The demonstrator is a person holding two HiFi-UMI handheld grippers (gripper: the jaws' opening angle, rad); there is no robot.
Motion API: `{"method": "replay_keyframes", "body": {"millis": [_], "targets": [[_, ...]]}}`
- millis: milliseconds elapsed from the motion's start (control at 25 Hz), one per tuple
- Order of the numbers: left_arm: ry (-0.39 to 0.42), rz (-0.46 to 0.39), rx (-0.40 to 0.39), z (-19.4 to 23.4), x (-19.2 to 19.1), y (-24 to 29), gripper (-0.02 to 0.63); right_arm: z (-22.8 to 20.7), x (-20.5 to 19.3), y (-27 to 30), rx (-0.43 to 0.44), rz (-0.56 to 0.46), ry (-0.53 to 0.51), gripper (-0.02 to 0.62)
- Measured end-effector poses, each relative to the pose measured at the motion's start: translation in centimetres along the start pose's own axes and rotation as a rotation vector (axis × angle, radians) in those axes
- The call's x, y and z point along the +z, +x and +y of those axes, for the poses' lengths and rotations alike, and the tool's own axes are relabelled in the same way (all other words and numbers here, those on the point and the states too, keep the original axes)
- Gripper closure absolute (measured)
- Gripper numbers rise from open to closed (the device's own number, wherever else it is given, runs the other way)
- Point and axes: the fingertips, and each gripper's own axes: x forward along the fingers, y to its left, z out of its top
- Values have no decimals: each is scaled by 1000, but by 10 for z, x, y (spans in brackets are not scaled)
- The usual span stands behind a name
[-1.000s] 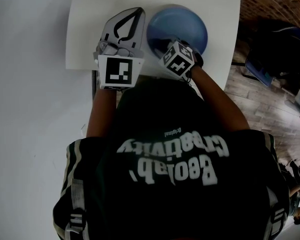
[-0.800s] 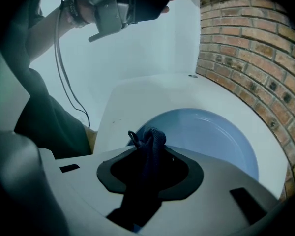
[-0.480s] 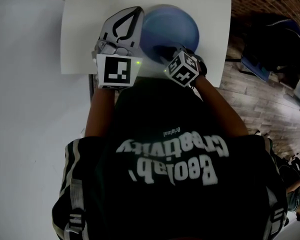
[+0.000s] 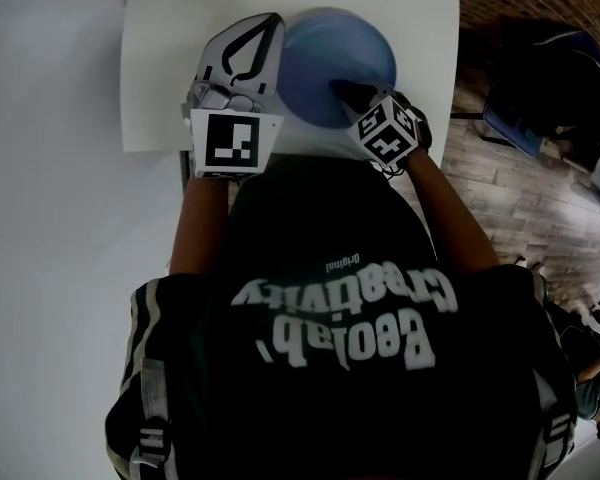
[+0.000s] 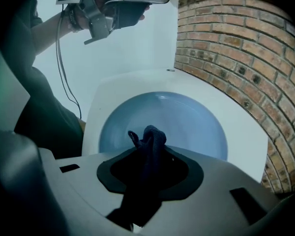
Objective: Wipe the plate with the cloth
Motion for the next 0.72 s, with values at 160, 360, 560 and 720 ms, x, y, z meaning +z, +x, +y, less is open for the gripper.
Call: {"method": "replay_keyframes", "body": {"millis": [160,360,560,720], "targets": [[11,24,6,4,-6,-2,603,-18,-5,-1,-62,7,-1,491],[-4,28,28,12,-8,-3,603,-51,-3,-1,-138,3,42,491],[-7,46,32,17,-16,-6,603,-82,5,4,-194,-2,75,491],[-14,58,34,19,-20,-6,603,-105,13,9,-215,-4,101,491]]}}
